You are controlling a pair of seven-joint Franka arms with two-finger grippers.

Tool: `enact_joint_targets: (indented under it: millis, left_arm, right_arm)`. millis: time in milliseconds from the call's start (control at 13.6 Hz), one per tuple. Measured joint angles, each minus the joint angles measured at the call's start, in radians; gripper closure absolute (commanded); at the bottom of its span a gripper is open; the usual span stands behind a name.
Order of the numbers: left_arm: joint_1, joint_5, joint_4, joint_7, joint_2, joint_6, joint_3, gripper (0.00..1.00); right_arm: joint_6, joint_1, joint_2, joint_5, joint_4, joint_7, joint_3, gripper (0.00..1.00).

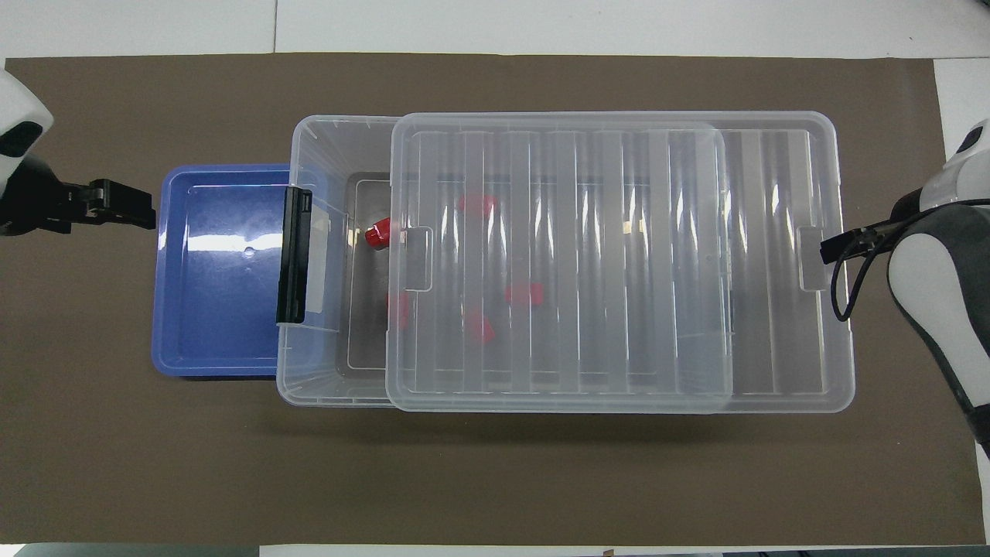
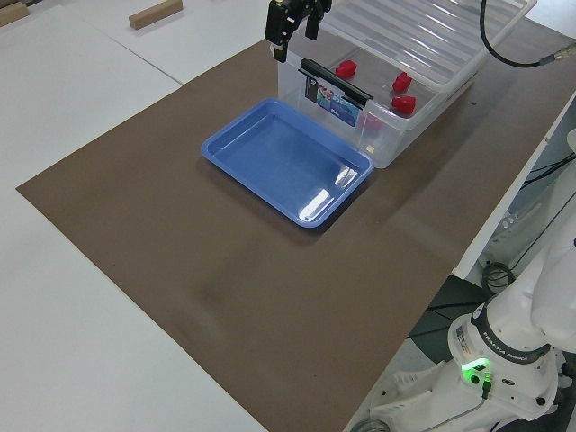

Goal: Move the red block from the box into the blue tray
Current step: 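Slide the clear lid toward the right gripper while the left gripper reaches in, then lower the left gripper into the opened box onto a red block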

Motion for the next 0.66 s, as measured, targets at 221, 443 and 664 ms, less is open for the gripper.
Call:
enact_joint_targets:
  millis: [221, 443, 664]
  left_arm:
    - [-0.085, 0.000, -0.066, -0.081, -0.020, 0.056, -0.003, 0.00]
    - [-0.161, 0.000, -0.124, -0.157, -0.031, 0.124, -0.005, 0.00]
    - [-0.211, 0.000, -0.170, -0.190, -0.035, 0.180, -0.005, 0.00]
  right_arm:
    - [0.006, 0.000, 0.000, 0.000, -0.001, -0.043, -0.024, 0.00]
    - [0.008, -0.001, 0.000, 0.000, -0.001, -0.087, -0.053, 0.00]
    - [0.009, -0.001, 0.000, 0.000, -0.001, -0.113, -0.070, 0.00]
